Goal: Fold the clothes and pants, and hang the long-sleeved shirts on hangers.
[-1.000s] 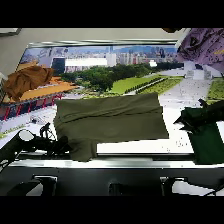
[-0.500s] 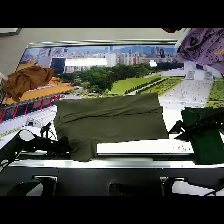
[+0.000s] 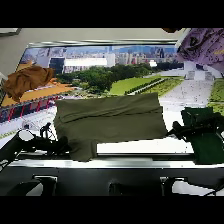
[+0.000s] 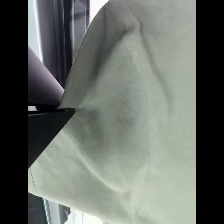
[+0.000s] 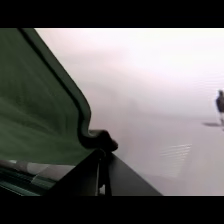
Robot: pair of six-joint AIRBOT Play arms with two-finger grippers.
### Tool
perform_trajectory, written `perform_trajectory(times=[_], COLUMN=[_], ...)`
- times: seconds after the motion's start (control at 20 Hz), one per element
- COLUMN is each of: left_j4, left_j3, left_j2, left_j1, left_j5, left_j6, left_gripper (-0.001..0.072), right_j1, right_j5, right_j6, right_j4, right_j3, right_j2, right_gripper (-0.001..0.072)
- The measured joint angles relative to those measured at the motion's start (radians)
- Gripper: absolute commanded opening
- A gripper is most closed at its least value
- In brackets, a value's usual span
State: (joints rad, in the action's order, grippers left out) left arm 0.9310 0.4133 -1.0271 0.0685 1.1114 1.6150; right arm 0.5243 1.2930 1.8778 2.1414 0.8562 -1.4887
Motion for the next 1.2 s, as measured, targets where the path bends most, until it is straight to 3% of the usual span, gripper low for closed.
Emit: perform_trajectory(times=[0.45, 0.8, 1.2], left_j4=[0.132, 0.192, 0.175], left_j3=[0.102, 0.121, 0.185], left_j2=[0.164, 0.438, 0.335], left_j1=[0.14, 0.166, 0.168], left_j5=[0.193, 0.364, 0.25], left_j6=[-0.014, 0.075, 0.044], left_gripper=[0.0016, 0.0014, 0.0014], right_j1=[0.0, 0.0, -0.212], right_j5=[0.055, 0.137, -0.01], right_j6=[-0.062, -0.189, -0.217], right_j4=[0.025, -0.055, -0.082], right_j3=[-0.002, -0.002, 0.014], right_j2=[0.173, 0.467, 0.412], right_gripper=[0.0022, 0.0021, 0.0022])
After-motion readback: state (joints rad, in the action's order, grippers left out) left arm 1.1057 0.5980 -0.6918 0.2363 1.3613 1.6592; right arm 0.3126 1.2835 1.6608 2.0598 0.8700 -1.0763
